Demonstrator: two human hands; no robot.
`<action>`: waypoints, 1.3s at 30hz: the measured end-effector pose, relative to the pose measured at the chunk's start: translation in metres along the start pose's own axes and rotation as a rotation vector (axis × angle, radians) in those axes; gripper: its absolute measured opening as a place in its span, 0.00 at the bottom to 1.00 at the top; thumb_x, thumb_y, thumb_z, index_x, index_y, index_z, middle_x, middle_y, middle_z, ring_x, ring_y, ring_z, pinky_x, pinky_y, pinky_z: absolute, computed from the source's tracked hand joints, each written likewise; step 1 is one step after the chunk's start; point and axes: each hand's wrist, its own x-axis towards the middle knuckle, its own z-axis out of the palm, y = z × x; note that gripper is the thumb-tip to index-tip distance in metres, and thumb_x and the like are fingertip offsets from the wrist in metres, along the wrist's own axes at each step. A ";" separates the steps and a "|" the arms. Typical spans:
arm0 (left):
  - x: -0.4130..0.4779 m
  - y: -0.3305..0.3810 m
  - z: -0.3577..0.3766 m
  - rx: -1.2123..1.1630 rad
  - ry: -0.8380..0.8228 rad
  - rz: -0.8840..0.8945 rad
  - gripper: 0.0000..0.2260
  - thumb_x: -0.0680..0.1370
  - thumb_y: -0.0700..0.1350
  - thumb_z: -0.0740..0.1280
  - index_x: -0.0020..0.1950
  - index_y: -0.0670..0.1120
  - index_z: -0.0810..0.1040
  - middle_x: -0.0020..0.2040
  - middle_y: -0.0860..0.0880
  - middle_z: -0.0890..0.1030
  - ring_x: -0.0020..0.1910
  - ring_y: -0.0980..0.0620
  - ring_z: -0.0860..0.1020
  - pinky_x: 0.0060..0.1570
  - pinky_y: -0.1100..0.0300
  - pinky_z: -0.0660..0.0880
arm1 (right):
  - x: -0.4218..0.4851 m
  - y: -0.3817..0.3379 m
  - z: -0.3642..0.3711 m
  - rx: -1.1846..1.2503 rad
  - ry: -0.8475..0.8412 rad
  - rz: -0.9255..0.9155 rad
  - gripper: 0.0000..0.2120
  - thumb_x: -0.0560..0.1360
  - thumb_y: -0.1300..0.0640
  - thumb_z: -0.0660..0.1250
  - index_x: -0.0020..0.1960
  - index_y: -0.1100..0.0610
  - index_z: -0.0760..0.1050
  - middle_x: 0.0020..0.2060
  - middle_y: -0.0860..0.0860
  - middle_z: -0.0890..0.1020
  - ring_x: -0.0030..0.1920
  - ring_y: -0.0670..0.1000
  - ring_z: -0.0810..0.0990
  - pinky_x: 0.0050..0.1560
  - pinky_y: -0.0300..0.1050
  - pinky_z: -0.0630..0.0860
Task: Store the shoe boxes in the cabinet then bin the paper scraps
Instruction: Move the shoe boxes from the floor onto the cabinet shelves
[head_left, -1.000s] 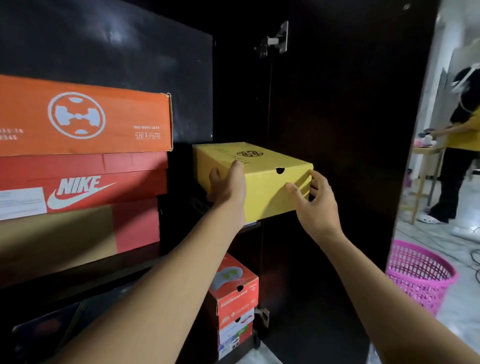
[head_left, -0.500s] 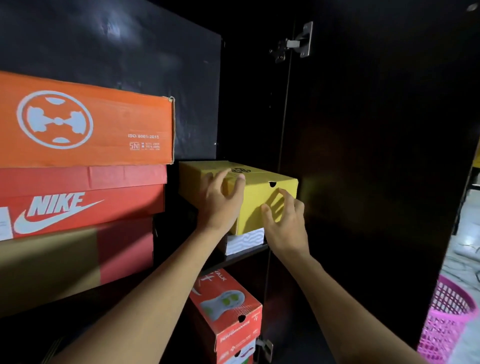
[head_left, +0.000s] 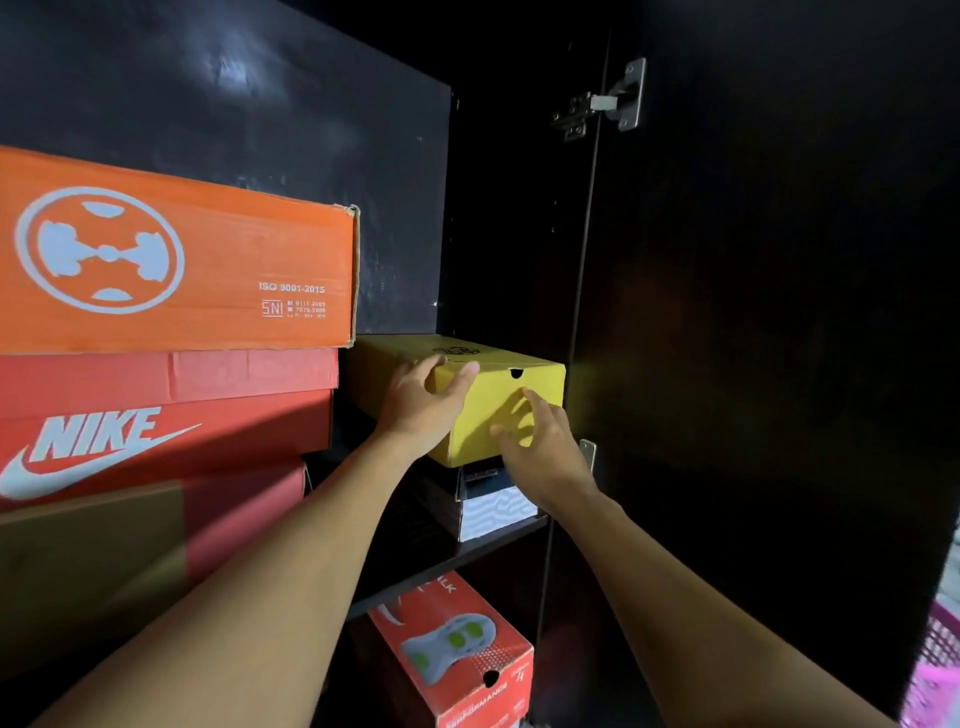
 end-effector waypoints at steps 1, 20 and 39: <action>-0.001 0.001 0.001 -0.018 0.002 -0.001 0.30 0.75 0.66 0.64 0.73 0.54 0.68 0.77 0.46 0.62 0.75 0.46 0.63 0.71 0.53 0.63 | -0.003 0.002 -0.006 -0.030 -0.002 -0.003 0.32 0.80 0.41 0.60 0.80 0.47 0.52 0.75 0.48 0.61 0.70 0.54 0.70 0.63 0.54 0.73; -0.283 0.014 0.123 0.029 -0.236 0.010 0.18 0.77 0.53 0.67 0.65 0.51 0.77 0.64 0.47 0.77 0.63 0.48 0.75 0.61 0.58 0.69 | -0.292 0.159 -0.123 -0.108 0.127 0.138 0.26 0.79 0.39 0.62 0.73 0.48 0.67 0.70 0.49 0.72 0.68 0.50 0.73 0.66 0.53 0.72; -0.590 -0.153 0.240 0.235 -0.690 -0.649 0.35 0.69 0.60 0.68 0.74 0.53 0.65 0.68 0.46 0.73 0.63 0.42 0.75 0.62 0.52 0.74 | -0.598 0.337 -0.069 -0.112 -0.145 0.841 0.30 0.79 0.44 0.63 0.77 0.54 0.62 0.74 0.59 0.64 0.73 0.60 0.64 0.70 0.55 0.65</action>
